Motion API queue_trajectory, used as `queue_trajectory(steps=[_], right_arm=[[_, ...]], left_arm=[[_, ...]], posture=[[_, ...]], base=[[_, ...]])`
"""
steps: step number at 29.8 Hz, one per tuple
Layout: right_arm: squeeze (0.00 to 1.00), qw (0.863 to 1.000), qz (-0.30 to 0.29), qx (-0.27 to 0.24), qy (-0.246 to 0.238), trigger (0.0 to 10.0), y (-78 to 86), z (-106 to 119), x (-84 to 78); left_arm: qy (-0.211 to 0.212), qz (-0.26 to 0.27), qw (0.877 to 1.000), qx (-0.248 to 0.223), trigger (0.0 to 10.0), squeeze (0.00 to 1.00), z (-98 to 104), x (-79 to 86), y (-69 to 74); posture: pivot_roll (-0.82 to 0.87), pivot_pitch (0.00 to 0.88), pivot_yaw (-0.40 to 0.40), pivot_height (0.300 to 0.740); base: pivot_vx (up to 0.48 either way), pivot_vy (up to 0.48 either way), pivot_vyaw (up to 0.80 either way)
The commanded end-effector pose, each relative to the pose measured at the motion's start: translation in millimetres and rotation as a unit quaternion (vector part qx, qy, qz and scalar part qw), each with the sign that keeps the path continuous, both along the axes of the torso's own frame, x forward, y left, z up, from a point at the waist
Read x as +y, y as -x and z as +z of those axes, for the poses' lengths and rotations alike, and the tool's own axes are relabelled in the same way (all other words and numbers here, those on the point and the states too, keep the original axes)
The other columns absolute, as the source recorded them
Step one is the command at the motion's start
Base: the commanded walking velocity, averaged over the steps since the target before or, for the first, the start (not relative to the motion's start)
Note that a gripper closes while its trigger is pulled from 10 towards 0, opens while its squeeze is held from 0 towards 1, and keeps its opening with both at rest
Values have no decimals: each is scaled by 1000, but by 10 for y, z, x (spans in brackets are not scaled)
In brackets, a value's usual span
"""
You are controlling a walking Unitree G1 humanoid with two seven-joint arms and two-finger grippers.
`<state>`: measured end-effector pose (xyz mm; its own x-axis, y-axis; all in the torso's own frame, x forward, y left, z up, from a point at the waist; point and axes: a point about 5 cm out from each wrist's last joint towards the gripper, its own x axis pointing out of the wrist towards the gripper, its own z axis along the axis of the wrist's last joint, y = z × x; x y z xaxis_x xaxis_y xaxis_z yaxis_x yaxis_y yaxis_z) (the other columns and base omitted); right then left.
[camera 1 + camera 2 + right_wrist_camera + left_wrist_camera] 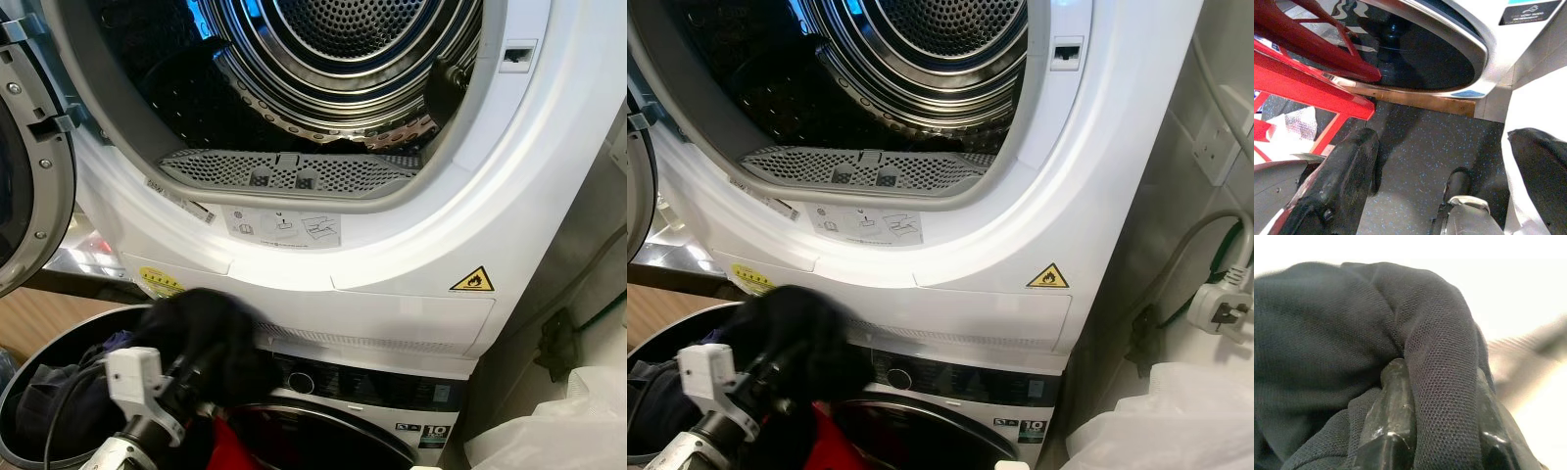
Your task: Clothes washing
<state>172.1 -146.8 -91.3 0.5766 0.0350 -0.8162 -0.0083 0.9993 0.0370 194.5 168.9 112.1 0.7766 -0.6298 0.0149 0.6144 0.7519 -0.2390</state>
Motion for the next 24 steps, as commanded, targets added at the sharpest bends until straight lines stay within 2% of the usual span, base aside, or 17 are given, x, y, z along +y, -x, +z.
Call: queue_trajectory(steps=[1, 2, 3, 4, 5, 7, 8, 10, 12, 15, 17, 22, 24], right_arm=[[0, 1000, -1, 3, -10, 10000, 4, -3, 61], [0, 1000, -1, 3, -10, 10000, 4, -3, 61], [0, 1000, -1, 2, -10, 10000, 2, -3, 61], [0, 1000, -2, 2, -9, 10000, 2, -2, 54], [0, 1000, -3, 3, -9, 10000, 4, -3, 46], [0, 1000, -3, 3, -8, 10000, 4, -4, 34], [0, 1000, -3, 3, -8, 10000, 4, -4, 34], [0, 1000, -2, 3, -7, 10000, 5, -4, 30], [0, 1000, -2, 2, -7, 10000, 0, -2, 30], [0, 1000, -3, 2, -8, 10000, 3, -3, 31], [0, 1000, -1, 3, -8, 10000, 3, -3, 39], [0, 1000, 0, 2, -9, 10000, -8, 1, 49], [0, 1000, -2, 0, -10, 10000, -18, 6, 54]], left_arm=[[7, -102, 995, 22, 0, 0, 36, -99, 160], [7, -102, 995, 22, 0, 0, 36, -99, 160], [-3, -161, 986, 51, 0, 0, 12, -110, 276], [-4, -193, 979, 67, 0, 0, 21, -113, 326], [-6, -207, 976, 65, 0, 0, 55, -120, 325], [-11, -202, 979, 32, 0, 0, 168, -152, 218], [-11, -202, 979, 32, 0, 0, 168, -152, 218], [-29, -180, 983, -16, 0, 0, 283, -198, 64], [-45, -193, 977, -82, 0, 0, 541, -318, -93], [-56, -208, 970, -112, 0, 0, 682, -384, -140], [-93, -225, 958, -152, 0, 0, 792, -441, -196], [-119, -253, 934, -222, 0, 0, 1072, -527, -313], [-131, -275, 914, -269, 0, 0, 1282, -600, -376]], posture=[[135, 0, 110, 740], [135, 0, 110, 740], [135, 0, 111, 740], [135, 0, 111, 740], [135, 0, 111, 740], [136, 0, 108, 740], [136, 0, 108, 740], [137, 0, 107, 740], [135, 0, 104, 740], [136, 0, 103, 740], [141, 0, 97, 740], [139, 0, 98, 740], [138, 0, 97, 740]], base=[[0, 0, 0], [0, 0, 0], [0, 0, 0], [0, 0, 0], [0, 0, 0], [0, 0, 0], [0, 0, 0], [0, 0, 0], [0, 0, 0], [0, 0, 0], [0, 0, 0], [0, 0, 0], [0, 0, 0]])
